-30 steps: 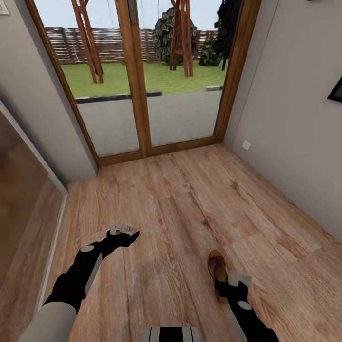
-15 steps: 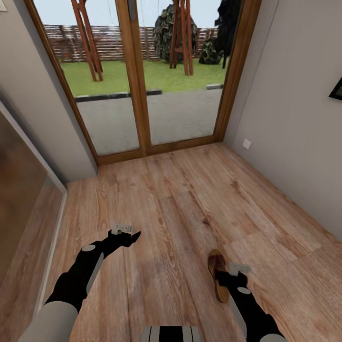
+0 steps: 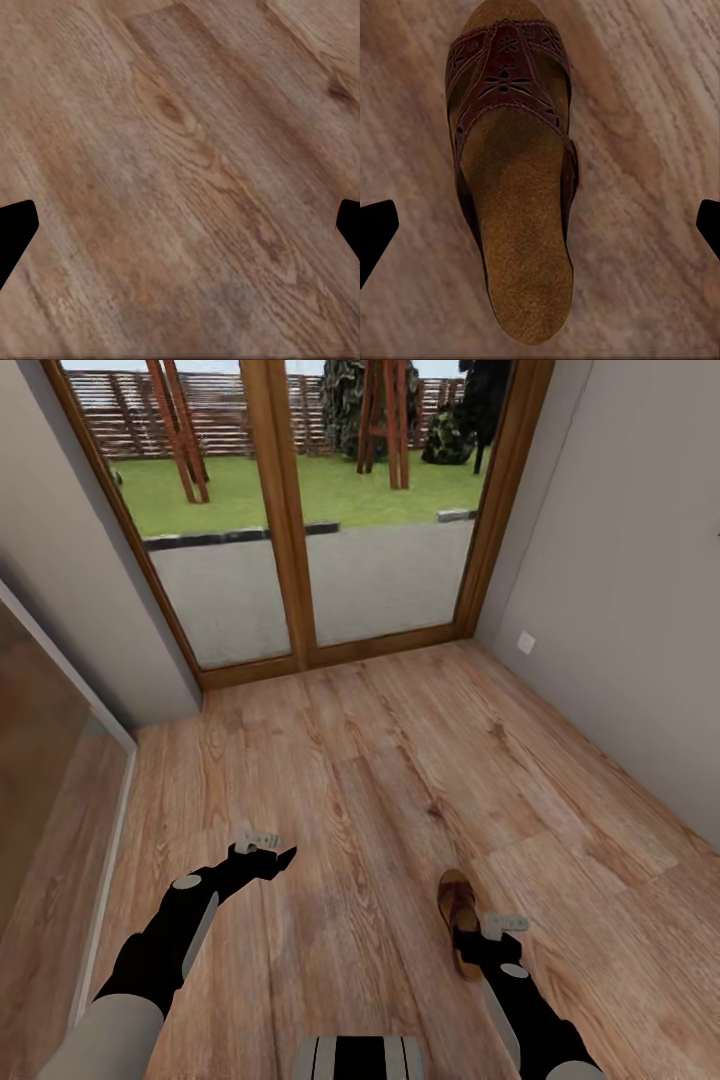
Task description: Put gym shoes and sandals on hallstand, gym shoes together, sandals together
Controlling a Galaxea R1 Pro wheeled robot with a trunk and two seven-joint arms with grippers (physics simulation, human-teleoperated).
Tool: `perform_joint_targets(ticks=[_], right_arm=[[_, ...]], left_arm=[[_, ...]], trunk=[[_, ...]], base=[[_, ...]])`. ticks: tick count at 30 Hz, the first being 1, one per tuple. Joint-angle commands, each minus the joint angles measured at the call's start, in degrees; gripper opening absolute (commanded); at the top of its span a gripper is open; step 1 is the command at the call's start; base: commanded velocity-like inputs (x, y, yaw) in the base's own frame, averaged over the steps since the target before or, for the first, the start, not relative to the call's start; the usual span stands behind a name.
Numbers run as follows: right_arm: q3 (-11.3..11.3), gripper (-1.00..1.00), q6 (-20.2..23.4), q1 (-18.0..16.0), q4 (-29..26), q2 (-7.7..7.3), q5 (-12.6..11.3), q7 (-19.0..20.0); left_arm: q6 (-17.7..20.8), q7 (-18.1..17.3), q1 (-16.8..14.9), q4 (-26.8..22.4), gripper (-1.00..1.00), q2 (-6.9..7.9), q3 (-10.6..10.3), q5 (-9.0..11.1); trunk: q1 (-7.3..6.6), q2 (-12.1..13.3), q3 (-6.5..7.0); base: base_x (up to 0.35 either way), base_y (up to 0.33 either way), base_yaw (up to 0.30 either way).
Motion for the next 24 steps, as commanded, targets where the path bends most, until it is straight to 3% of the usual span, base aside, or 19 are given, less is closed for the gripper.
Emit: perform_joint_targets(ticks=[1,24], right_arm=[[-0.2,1.0,0.4,0.0,-0.1,0.06,0.4,0.0],[-0.4,1.0,0.4,0.0,-0.1,0.04,0.4,-0.1]], left_arm=[[0.2,-0.5,0.0,-0.1,1.0,-0.05,0.2,-0.5],[0.3,-0.5,-0.5,-0.2,1.0,-1.14,0.1,-0.5]], trunk=[[0.01,0.0,-0.28],[0.6,-0.3,-6.89]], base=[[0.0,0.0,0.005],[0.0,0.0,0.075]])
